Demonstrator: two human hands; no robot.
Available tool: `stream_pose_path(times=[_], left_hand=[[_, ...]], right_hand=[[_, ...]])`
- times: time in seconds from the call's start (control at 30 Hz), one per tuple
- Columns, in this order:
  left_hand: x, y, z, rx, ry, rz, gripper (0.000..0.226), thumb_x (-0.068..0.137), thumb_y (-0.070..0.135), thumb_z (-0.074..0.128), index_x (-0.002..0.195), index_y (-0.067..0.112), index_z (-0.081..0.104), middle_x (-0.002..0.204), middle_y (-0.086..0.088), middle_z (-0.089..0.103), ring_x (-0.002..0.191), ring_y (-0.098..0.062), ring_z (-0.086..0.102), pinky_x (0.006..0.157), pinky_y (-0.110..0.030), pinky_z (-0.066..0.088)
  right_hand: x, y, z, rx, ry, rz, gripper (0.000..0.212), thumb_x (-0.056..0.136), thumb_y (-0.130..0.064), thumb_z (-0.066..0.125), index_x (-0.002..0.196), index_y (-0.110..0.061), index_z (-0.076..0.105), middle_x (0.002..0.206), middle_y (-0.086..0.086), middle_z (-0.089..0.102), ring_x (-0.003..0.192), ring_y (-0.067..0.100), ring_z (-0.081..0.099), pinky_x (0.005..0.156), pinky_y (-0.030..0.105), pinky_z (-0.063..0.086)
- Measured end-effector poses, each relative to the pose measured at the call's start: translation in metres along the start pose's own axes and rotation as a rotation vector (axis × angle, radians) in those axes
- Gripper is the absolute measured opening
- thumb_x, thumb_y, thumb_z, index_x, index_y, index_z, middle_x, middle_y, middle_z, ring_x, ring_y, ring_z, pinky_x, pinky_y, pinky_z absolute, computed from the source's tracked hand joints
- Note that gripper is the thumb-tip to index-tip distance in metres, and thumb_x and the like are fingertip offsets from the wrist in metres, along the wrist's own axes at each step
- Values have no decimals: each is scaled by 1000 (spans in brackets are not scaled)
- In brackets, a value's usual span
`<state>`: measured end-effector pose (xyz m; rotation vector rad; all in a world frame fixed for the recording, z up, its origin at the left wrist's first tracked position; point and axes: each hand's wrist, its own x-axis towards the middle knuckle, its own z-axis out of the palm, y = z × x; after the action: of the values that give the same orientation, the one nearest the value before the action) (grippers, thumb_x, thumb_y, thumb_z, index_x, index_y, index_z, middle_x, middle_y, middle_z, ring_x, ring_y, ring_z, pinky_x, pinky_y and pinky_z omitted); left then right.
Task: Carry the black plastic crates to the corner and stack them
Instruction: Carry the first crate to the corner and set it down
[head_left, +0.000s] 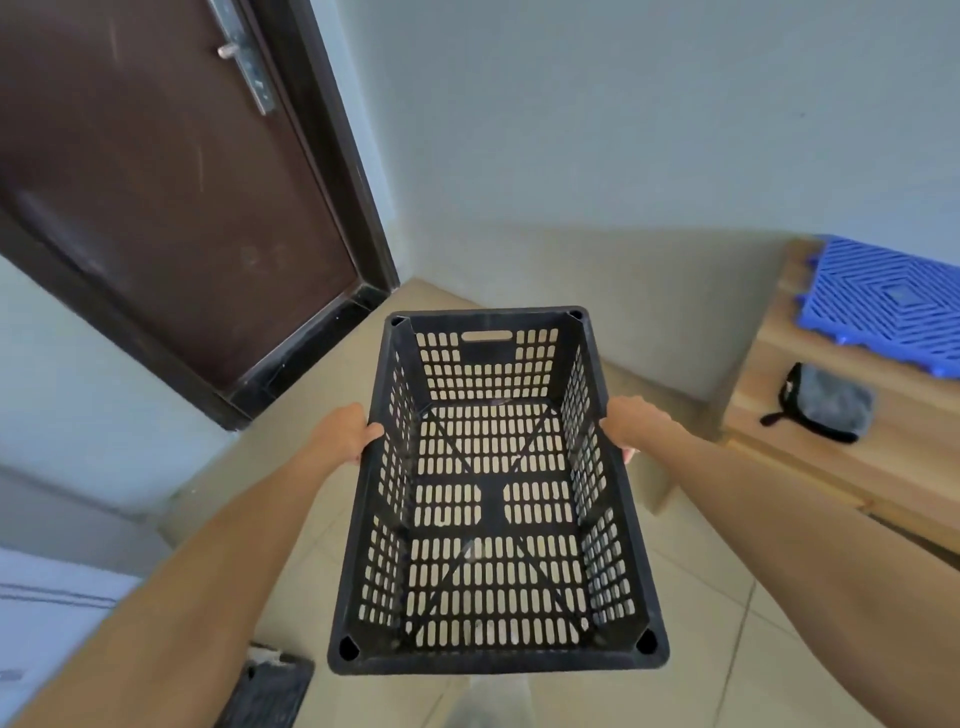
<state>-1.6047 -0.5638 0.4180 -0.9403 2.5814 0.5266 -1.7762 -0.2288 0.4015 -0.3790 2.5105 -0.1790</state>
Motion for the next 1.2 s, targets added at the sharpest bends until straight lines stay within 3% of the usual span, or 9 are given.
stream_pose_path(times=[0.1, 0.27, 0.4, 0.5, 0.67, 0.87, 1.0, 1.2], left_hand=[[61, 13, -34, 55, -15, 19, 21, 99, 30, 51, 92, 10, 48, 76, -3, 58, 64, -13, 55, 59, -27, 42], [166, 45, -70, 16, -31, 5, 27, 100, 28, 49, 107, 2, 53, 101, -17, 65, 93, -30, 64, 87, -42, 52], [249, 74, -81, -16, -9, -10, 28, 98, 27, 52, 110, 2, 54, 103, -16, 64, 96, -29, 63, 90, -45, 52], [309, 101, -92, -37, -15, -47, 26, 98, 27, 51, 107, 3, 55, 101, -15, 64, 94, -27, 63, 88, -44, 52], [400, 136, -108, -26, 6, -82, 25, 98, 27, 50, 103, 3, 54, 97, -14, 63, 86, -24, 60, 72, -36, 47], [501, 143, -95, -90, 3, -136, 25, 99, 27, 46, 105, 3, 48, 101, -16, 62, 90, -30, 60, 76, -42, 49], [566, 139, -76, -144, -5, -216, 26, 99, 27, 47, 110, 4, 49, 104, -16, 62, 91, -30, 61, 74, -41, 49], [644, 127, -42, -213, -80, -312, 25, 98, 24, 50, 111, 3, 49, 104, -18, 62, 81, -26, 55, 68, -38, 47]], right_hand=[[57, -24, -30, 20, -5, 19, 23, 100, -20, 45, 110, -6, 59, 88, 5, 67, 63, 15, 63, 56, 26, 50], [163, -47, -69, 60, -16, 24, 22, 99, -20, 46, 110, -7, 60, 91, 6, 69, 68, 18, 66, 51, 26, 47], [258, -52, -97, 46, -25, 5, 22, 98, -21, 48, 107, -7, 62, 86, 4, 67, 67, 16, 63, 49, 24, 43], [328, -55, -124, 52, -49, 4, 20, 98, -19, 48, 103, -4, 60, 76, 4, 61, 63, 14, 60, 48, 23, 42], [434, -66, -172, 18, -44, 11, 20, 97, -16, 48, 106, 0, 58, 71, 4, 54, 63, 18, 58, 52, 25, 45], [547, -95, -201, -62, -15, -10, 26, 98, -16, 49, 119, 0, 52, 91, 11, 56, 80, 26, 59, 65, 33, 51], [619, -119, -204, -76, -45, -23, 31, 98, -18, 48, 126, -4, 45, 110, 16, 59, 97, 29, 60, 85, 41, 54], [707, -148, -201, -88, -113, -37, 36, 97, -18, 51, 130, -7, 42, 106, 13, 58, 89, 25, 57, 71, 34, 49]])
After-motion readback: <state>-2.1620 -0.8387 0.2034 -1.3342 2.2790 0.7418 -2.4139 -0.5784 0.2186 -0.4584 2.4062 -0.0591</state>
